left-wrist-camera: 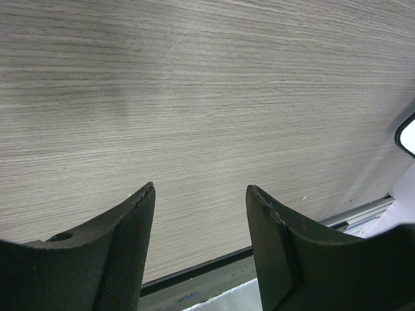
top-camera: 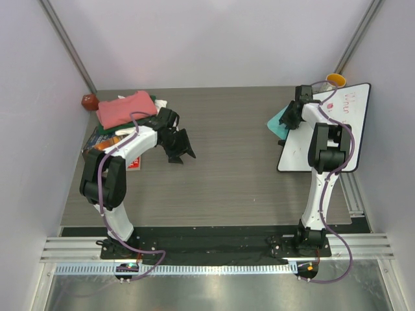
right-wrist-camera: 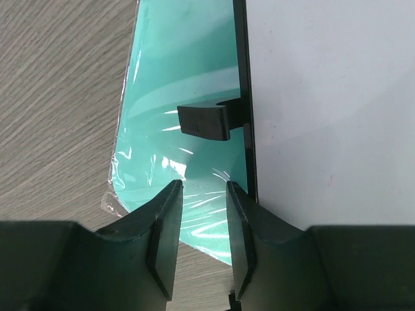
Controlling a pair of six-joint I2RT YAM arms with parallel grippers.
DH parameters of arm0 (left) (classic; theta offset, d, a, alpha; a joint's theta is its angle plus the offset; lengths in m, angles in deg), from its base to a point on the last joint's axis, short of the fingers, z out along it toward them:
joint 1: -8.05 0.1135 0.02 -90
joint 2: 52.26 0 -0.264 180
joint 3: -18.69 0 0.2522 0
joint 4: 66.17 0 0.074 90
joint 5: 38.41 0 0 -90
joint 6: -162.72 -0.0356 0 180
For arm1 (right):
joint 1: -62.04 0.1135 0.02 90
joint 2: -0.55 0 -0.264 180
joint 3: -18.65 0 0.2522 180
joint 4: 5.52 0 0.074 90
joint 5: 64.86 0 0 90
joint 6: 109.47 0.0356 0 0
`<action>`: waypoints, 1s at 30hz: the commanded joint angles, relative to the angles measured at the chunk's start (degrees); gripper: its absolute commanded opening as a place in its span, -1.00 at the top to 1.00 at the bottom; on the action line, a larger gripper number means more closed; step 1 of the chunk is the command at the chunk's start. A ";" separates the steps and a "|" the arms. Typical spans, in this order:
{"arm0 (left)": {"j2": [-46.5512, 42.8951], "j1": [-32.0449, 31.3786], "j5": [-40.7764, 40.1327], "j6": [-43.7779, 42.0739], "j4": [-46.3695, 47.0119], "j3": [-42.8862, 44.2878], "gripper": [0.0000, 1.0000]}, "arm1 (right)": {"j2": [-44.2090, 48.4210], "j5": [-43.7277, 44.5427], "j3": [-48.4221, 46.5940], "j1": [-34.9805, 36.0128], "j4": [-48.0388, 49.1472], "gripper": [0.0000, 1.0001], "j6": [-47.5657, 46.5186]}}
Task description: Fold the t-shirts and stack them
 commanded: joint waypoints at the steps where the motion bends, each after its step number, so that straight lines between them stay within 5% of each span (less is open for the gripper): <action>1: -0.88 0.38 1.04 -0.38 1.74 -0.34 -0.19 | -2.17 3.80 0.95 -1.34 -9.53 0.18 -2.41; 30: 2.82 0.38 4.21 0.24 4.64 0.89 -0.18 | 10.84 1.68 9.21 10.17 -10.93 0.19 -4.00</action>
